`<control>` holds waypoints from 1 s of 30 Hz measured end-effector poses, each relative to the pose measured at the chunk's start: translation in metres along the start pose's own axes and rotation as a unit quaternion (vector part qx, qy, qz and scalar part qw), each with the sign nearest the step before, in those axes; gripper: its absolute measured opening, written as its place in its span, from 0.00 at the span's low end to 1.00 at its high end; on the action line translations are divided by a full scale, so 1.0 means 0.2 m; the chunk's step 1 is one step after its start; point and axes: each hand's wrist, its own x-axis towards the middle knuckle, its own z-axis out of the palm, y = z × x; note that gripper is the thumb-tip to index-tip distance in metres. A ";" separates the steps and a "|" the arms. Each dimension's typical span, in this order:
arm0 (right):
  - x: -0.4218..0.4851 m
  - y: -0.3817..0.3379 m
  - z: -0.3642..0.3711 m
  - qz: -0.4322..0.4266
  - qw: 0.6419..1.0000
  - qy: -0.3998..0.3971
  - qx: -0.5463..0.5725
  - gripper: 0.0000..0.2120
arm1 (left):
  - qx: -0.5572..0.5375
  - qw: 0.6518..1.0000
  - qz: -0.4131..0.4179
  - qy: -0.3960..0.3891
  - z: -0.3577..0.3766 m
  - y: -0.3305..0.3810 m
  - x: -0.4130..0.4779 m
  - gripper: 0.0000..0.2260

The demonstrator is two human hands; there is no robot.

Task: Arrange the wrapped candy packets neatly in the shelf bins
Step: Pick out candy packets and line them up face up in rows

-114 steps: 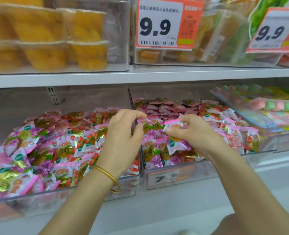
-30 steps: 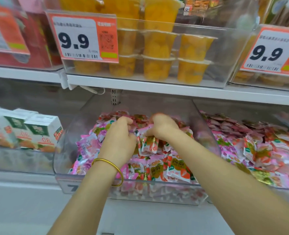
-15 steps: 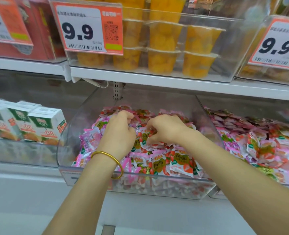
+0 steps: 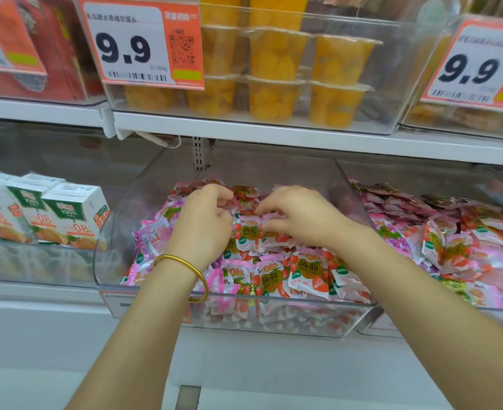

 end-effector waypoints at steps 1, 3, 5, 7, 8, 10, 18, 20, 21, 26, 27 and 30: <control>-0.06 0.02 -0.05 0.004 0.998 0.046 0.035 0.14 | -0.005 1.000 0.010 -0.001 0.02 0.02 0.00 0.15; -0.24 0.06 -0.14 0.024 0.986 0.114 0.118 0.12 | -0.015 0.999 0.038 -0.005 0.07 0.06 -0.01 0.14; -0.44 0.14 -0.21 0.057 0.966 0.170 0.184 0.11 | -0.030 0.997 0.077 -0.014 0.14 0.13 -0.03 0.14; -0.61 0.26 -0.25 0.111 0.947 0.215 0.212 0.13 | -0.050 0.990 0.127 -0.022 0.23 0.21 -0.06 0.13; -0.68 0.33 -0.26 0.146 0.937 0.231 0.217 0.14 | -0.062 0.986 0.155 -0.025 0.28 0.26 -0.09 0.12; -0.78 0.49 -0.27 0.221 0.919 0.244 0.216 0.14 | -0.072 0.975 0.208 -0.032 0.37 0.34 -0.13 0.11; -0.92 0.76 -0.13 0.327 0.936 0.086 0.096 0.05 | -0.054 0.959 0.274 -0.055 0.65 0.53 -0.21 0.11; -0.94 0.75 -0.11 0.313 0.947 0.002 0.070 0.08 | -0.046 0.961 0.271 -0.039 0.69 0.57 -0.22 0.12; -0.94 0.75 -0.11 0.304 0.951 -0.039 0.037 0.12 | -0.040 0.962 0.269 -0.030 0.70 0.58 -0.22 0.12; -0.94 0.72 -0.11 0.295 0.952 -0.084 -0.012 0.14 | -0.035 0.959 0.280 -0.022 0.75 0.61 -0.22 0.12; -0.94 0.73 -0.11 0.299 0.953 -0.052 0.019 0.13 | -0.036 0.958 0.284 -0.025 0.76 0.62 -0.22 0.12; -0.98 0.76 -0.13 0.345 0.920 0.093 0.160 0.11 | -0.040 0.957 0.284 -0.035 0.77 0.62 -0.23 0.12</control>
